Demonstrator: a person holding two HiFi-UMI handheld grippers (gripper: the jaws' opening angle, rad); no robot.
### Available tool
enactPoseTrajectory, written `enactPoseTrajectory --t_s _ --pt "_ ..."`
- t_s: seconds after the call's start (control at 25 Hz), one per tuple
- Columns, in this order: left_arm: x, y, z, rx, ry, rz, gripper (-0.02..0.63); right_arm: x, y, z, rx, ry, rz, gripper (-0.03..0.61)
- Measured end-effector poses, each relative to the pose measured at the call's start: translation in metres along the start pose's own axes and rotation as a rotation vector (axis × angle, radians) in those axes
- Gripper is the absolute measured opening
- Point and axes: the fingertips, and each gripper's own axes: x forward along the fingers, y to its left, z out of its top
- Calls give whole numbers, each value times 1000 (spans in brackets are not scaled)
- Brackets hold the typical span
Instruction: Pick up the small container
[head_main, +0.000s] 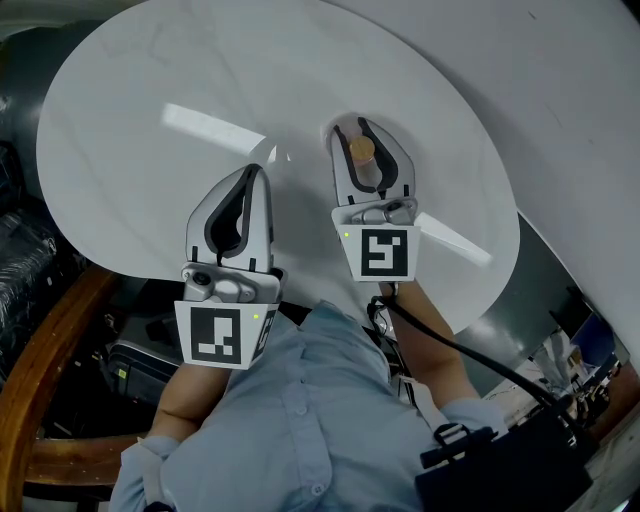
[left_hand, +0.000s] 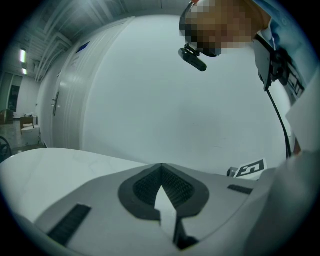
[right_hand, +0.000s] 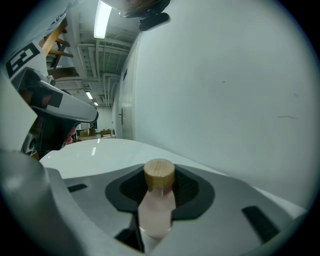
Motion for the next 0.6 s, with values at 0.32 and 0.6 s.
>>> enactPoseTrajectory --t_s 0.32,0.6 --pt "-4 4 2 -1 -17 12 -2 5 1 -7 -19 16 15 112" --pt "-9 8 7 12 -41 30 -2 7 -4 -30 -5 100 18 112"
